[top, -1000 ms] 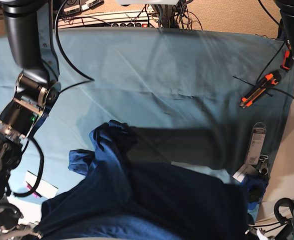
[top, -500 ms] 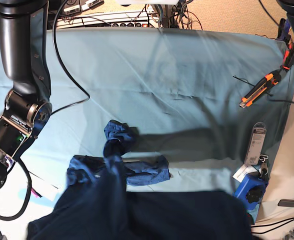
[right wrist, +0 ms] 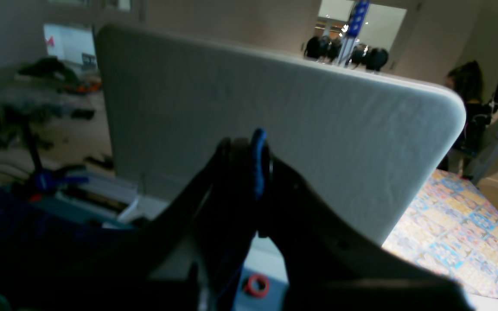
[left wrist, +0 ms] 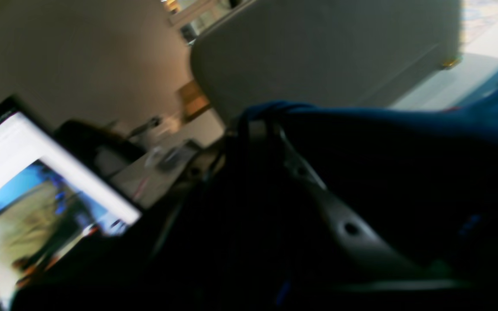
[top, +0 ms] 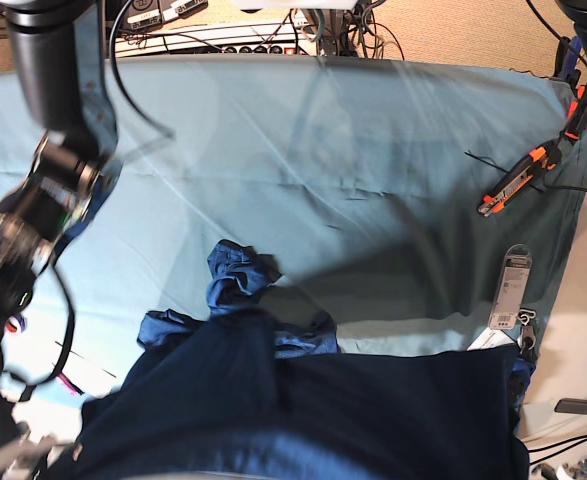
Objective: Layout the t-shirt on the table in an organized manner, then fold the t-shirt properly
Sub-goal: 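Lift the t-shirt off the table with both grippers and swing it up, then swing the held t-shirt forward over the table with both grippers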
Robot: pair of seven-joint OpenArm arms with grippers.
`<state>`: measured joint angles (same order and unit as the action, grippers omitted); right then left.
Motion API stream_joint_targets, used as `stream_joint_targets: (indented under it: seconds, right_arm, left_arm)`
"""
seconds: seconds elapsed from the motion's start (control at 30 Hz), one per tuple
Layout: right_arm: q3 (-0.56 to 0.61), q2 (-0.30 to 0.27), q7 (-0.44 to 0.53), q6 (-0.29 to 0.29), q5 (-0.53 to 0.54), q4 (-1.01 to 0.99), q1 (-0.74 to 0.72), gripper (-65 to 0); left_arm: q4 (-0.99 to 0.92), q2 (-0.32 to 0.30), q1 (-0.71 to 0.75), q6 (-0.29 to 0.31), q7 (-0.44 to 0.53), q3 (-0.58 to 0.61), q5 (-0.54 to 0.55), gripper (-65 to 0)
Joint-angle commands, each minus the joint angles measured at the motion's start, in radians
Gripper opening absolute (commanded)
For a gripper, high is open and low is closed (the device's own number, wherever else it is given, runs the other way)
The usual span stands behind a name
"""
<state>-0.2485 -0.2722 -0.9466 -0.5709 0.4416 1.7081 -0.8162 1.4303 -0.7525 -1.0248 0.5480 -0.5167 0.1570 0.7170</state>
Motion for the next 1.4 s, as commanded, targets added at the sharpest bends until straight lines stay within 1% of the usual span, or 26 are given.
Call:
stream_joint_targets:
  seconds: [0.0,0.1,0.13,0.23,0.3,0.43,0.5,0.57,0.63,0.73,0.83,0.9,1.03,1.17,1.3,1.37]
  right_arm:
    - [-0.002,-0.011,0.035,0.003,0.004,0.039,-0.015,-65.0]
    - [-0.002,-0.027,0.038,0.003,-0.021,0.087,0.054,-65.0]
    - [-0.002,-0.039,0.042,0.003,-0.029,0.096,0.073,-65.0]
    - [-0.002,-0.084,0.067,0.005,-0.087,0.096,0.113,-65.0]
    - [-0.002,-0.115,0.077,0.018,-0.127,0.083,0.122,-65.0]
    - [-0.002,-0.171,0.084,0.053,-0.136,0.036,0.121,-65.0]
    - [-0.002,-0.185,0.074,0.053,-0.135,0.018,0.121,-65.0]
    - [-0.002,-0.188,0.041,0.053,-0.098,0.013,0.122,-65.0]
    - [-0.002,-0.188,0.003,0.048,-0.024,0.014,0.124,-65.0]
    - [-0.002,-0.188,-0.029,0.037,0.091,0.024,0.146,-65.0]
    - [-0.003,-0.188,-0.052,0.027,0.119,0.082,0.2,-65.0]
    - [-0.022,-0.187,-0.049,0.028,0.119,0.144,0.256,-65.0]
    - [-0.11,-0.185,-0.037,0.029,0.12,0.293,0.386,-65.0]
    - [-0.23,-0.185,-0.025,0.03,0.126,0.42,0.514,-65.0]
    - [-0.353,-0.185,-0.027,0.03,0.228,0.489,0.622,-65.0]
    - [-0.41,-0.186,-0.029,0.03,0.261,0.522,0.666,-65.0]
  left_arm:
    - [0.02,-0.012,-0.036,0.013,0.034,-0.012,0.03,-65.0]
    - [0.05,-0.013,-0.036,0.079,0.032,-0.012,0.047,-65.0]
    - [0.058,-0.012,-0.036,0.087,0.024,-0.012,0.047,-65.0]
    - [0.061,-0.013,-0.031,0.101,0.01,-0.013,0.046,-65.0]
    - [0.059,-0.013,-0.009,0.1,0.008,-0.021,0.046,-65.0]
    - [0.06,-0.012,0.076,0.101,0.008,-0.061,0.047,-65.0]
    - [0.06,-0.013,0.125,0.1,0.008,-0.09,0.047,-65.0]
    - [0.06,-0.012,0.175,0.1,0.008,-0.124,0.047,-65.0]
    - [0.06,-0.013,0.221,0.101,0.007,-0.158,0.057,-65.0]
    - [0.06,-0.013,0.278,0.101,-0.032,-0.216,0.116,-65.0]
    - [0.062,-0.019,0.322,0.113,-0.1,-0.288,0.212,-65.0]
    - [0.069,-0.03,0.352,0.146,-0.109,-0.342,0.257,-65.0]
    - [0.131,-0.032,0.428,0.15,-0.15,-0.47,0.323,-65.0]
    - [0.238,-0.033,0.527,0.15,-0.15,-0.577,0.332,-65.0]
    - [0.355,-0.032,0.617,0.129,-0.156,-0.643,0.332,-65.0]
    - [0.414,-0.032,0.654,0.13,-0.157,-0.676,0.332,-65.0]
